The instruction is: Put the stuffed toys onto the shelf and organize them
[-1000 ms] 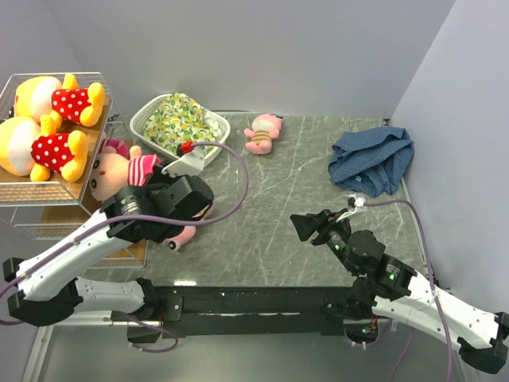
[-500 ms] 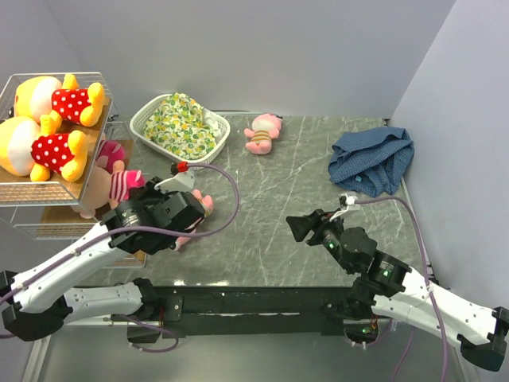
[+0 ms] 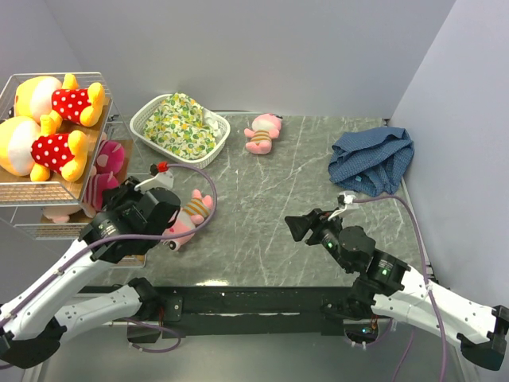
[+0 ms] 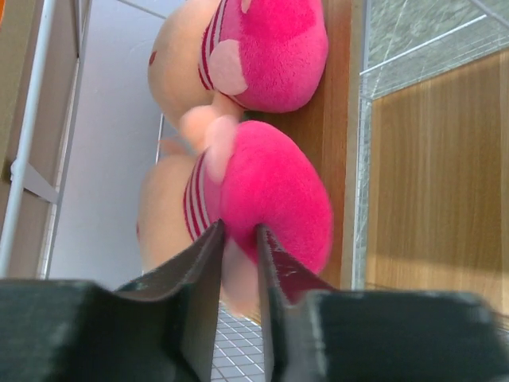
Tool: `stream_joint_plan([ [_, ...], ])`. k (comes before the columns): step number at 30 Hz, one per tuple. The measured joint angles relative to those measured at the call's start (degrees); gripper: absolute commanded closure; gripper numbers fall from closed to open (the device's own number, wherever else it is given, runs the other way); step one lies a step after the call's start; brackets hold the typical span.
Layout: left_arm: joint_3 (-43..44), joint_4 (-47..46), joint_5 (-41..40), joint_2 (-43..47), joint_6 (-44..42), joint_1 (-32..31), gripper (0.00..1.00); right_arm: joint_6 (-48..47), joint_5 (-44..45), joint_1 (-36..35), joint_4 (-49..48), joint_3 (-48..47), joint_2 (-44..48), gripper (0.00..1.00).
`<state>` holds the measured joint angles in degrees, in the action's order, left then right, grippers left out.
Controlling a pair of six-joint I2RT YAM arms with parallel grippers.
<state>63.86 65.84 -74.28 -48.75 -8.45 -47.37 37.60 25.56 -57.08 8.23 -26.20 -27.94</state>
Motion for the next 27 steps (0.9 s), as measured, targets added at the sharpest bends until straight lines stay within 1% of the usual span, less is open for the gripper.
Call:
stream_joint_plan([
  [1,-0.1,-0.3,0.0,0.2,-0.7,0.2,0.59,0.0,-0.1,0.0,0.0,0.0,-0.3,0.29],
  [2,-0.1,-0.5,0.0,0.2,-1.3,0.3,0.49,0.0,-0.1,0.0,0.0,0.0,-0.5,0.29],
  [4,-0.1,-0.7,-0.1,0.1,-1.7,0.5,0.41,0.0,-0.2,0.0,0.0,0.0,-1.0,0.28],
  [6,-0.1,-0.9,-0.1,0.0,-2.1,0.6,0.36,0.0,-0.2,0.0,0.0,0.0,-1.3,0.28],
  [7,-0.1,-1.2,-0.1,0.0,-2.4,0.6,0.29,0.0,-0.2,0.0,0.0,0.0,-1.4,0.28],
  [8,-0.1,-1.7,0.0,0.0,-2.8,0.6,0.27,0.0,-0.2,0.0,0.0,0.0,-1.4,0.28],
  [15,-0.3,-8.6,3.8,-0.9,-6.9,0.7,0.28,0.2,-0.1,0.0,0.0,0.0,-1.2,0.28],
  [19,0.0,-14.1,7.4,-3.5,-6.5,0.7,0.29,0.7,-0.1,0.0,0.0,0.0,-0.7,0.28],
  [21,1.3,-16.5,10.3,-6.1,-3.7,0.7,0.28,1.2,0.1,0.0,-0.1,0.0,-0.5,0.28],
  [24,5.9,-19.1,17.4,-10.9,4.5,0.7,0.30,1.8,0.2,0.0,-0.1,0.0,-0.5,0.29],
  [26,8.0,-21.3,23.0,-13.4,8.7,0.7,0.38,2.0,0.2,0.0,-0.1,0.0,-0.5,0.29],
  [27,8.6,-22.8,25.9,-14.6,10.7,0.7,0.39,2.2,0.1,0.0,0.0,0.1,-0.5,0.29],
])
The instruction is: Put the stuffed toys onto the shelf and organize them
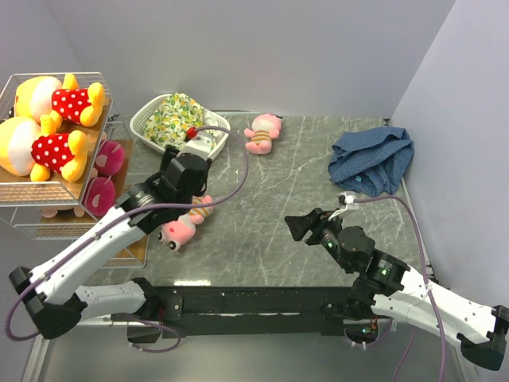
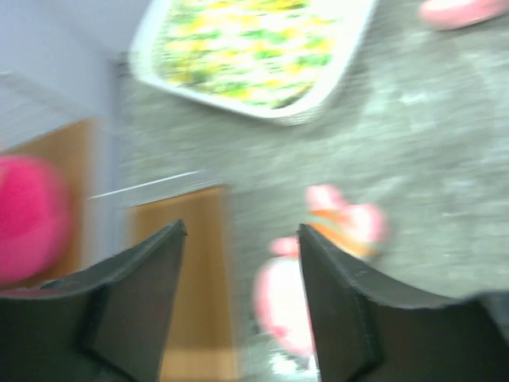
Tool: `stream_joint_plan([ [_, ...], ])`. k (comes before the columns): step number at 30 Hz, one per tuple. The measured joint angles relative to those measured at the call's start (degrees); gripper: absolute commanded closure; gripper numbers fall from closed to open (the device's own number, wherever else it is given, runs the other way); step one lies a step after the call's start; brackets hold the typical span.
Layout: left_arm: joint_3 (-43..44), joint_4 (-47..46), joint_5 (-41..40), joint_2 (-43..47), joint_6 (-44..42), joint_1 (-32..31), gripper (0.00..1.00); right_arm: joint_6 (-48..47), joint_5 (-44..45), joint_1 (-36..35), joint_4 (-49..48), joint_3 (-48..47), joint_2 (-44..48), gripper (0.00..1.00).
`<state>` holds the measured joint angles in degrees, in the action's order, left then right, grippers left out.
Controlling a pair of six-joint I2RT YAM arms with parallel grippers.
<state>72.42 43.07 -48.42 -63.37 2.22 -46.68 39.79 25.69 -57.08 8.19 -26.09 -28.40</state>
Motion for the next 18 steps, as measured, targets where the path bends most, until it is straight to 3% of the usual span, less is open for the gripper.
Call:
stream_joint_plan([
  [5,-0.5,-6.4,8.6,-5.4,8.5,0.0,0.38,0.6,-0.3,0.0,0.0,1.2,1.4,0.30],
  [7,-1.8,-8.9,10.3,-6.7,11.7,0.0,0.45,1.0,-0.3,0.0,0.0,2.2,2.6,0.30],
  [13,-4.9,-12.2,5.9,-9.6,31.2,0.9,0.42,1.7,-0.4,0.0,0.4,4.4,6.3,0.30],
  [18,-0.5,-6.5,5.4,-18.2,49.0,5.6,0.43,2.0,-0.4,0.0,0.6,5.0,8.6,0.30],
])
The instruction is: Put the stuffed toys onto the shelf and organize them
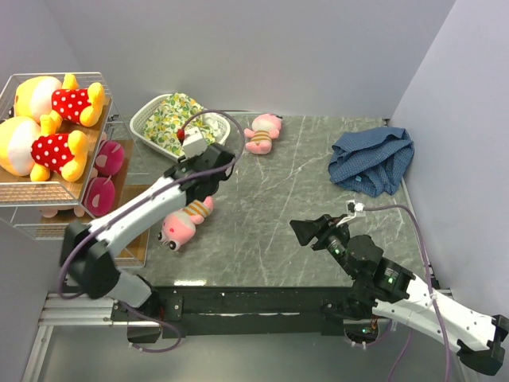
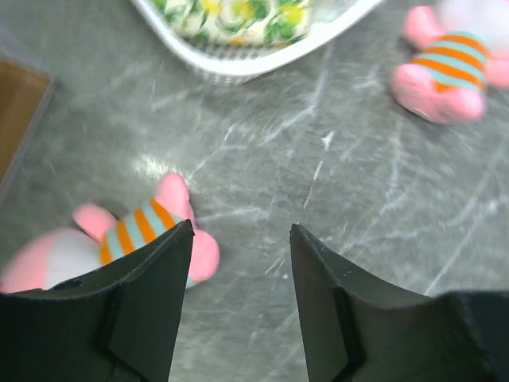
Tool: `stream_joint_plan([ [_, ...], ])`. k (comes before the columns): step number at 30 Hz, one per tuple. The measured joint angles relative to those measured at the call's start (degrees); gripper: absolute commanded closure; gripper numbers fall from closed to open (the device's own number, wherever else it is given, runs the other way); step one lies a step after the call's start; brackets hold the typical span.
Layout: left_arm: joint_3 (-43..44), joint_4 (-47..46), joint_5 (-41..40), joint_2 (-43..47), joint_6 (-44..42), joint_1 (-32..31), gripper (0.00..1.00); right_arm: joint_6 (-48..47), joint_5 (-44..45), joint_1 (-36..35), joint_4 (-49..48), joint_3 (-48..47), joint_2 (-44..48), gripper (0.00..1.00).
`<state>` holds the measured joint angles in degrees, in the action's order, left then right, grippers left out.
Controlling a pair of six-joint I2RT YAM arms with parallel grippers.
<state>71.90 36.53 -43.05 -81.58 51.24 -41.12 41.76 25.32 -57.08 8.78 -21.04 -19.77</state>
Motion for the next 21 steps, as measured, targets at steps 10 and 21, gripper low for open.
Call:
stream_joint_plan([
  [10,11.6,15.8,5.1,-23.1,20.1,9.0,0.41,0.6,0.7,0.0,2.9,0.1,4.4,0.30],
  [21,3.3,15.9,8.7,-24.1,26.3,9.7,0.34,0.6,1.6,0.0,4.5,0.5,5.8,0.30],
])
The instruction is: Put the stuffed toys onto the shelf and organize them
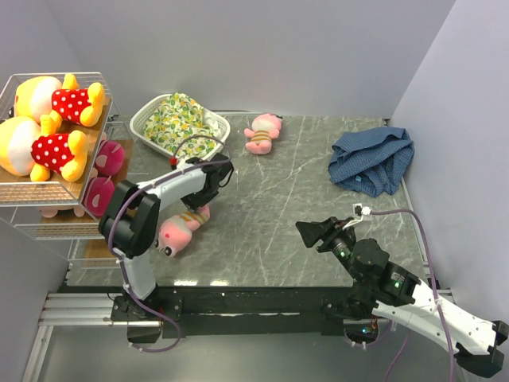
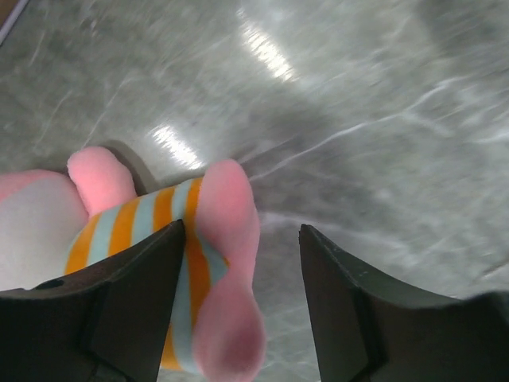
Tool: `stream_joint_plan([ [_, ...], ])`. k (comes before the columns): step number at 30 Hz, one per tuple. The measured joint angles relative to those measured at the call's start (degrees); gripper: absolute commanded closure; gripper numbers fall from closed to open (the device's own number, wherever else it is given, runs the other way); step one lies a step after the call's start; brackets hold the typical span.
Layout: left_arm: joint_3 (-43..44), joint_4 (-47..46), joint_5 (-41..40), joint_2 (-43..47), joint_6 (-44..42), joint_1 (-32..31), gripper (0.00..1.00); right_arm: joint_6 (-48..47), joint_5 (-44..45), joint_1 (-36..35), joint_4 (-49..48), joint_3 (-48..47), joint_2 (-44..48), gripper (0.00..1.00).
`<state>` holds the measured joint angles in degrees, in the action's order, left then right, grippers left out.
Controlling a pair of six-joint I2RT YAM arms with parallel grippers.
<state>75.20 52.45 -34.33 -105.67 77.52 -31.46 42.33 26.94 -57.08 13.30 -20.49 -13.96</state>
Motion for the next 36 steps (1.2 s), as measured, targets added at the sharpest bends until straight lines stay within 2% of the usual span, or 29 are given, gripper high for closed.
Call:
stream_joint_plan([
  [2,-2.7,-0.7,0.8,1.7,0.3,0.0,0.36,0.0,0.0,0.0,-0.1,0.1,-0.3,0.30],
  [5,-5.7,-1.7,1.6,4.1,1.4,-0.5,0.44,0.0,0.0,0.0,-0.3,0.3,-1.2,0.30],
  [8,-6.7,-1.7,1.5,4.6,2.4,-1.8,0.64,0.0,-0.2,0.0,-0.4,0.3,-2.3,0.31],
  [9,-6.8,-1.6,1.5,4.6,2.8,-2.2,0.85,0.0,-0.3,0.0,-0.4,0.3,-2.6,0.31],
  [11,-6.9,-1.0,1.1,4.6,3.2,-3.4,0.97,0.0,-0.4,0.0,-0.4,0.3,-2.9,0.31],
  [15,-5.5,0.9,-1.5,4.0,3.1,-6.2,0.99,0.0,-0.4,0.0,-0.4,0.3,-3.0,0.31],
  [19,0.4,5.0,-7.5,1.7,2.7,-9.7,0.99,0.0,-0.4,0.0,-0.4,0.3,-2.9,0.31],
  [23,6.5,9.2,-18.2,0.0,1.2,-13.6,0.99,0.0,-0.5,0.0,-0.4,0.3,-2.9,0.31],
  [27,6.8,9.7,-27.6,-0.1,-4.3,-16.7,0.99,0.0,-0.5,0.0,-0.4,0.3,-2.9,0.31],
  [29,5.4,7.6,-30.6,0.1,-9.3,-17.7,0.99,0.0,-0.5,0.0,-0.4,0.3,-2.9,0.31],
  [32,-0.5,-2.4,-30.7,2.8,-22.7,-18.3,0.99,0.0,-0.4,0.0,-0.4,0.3,-2.9,0.31],
  [36,-10.5,-16.8,-20.7,11.8,-40.7,-17.5,0.99,0.0,-0.4,0.0,-0.4,0.3,-2.8,0.31],
])
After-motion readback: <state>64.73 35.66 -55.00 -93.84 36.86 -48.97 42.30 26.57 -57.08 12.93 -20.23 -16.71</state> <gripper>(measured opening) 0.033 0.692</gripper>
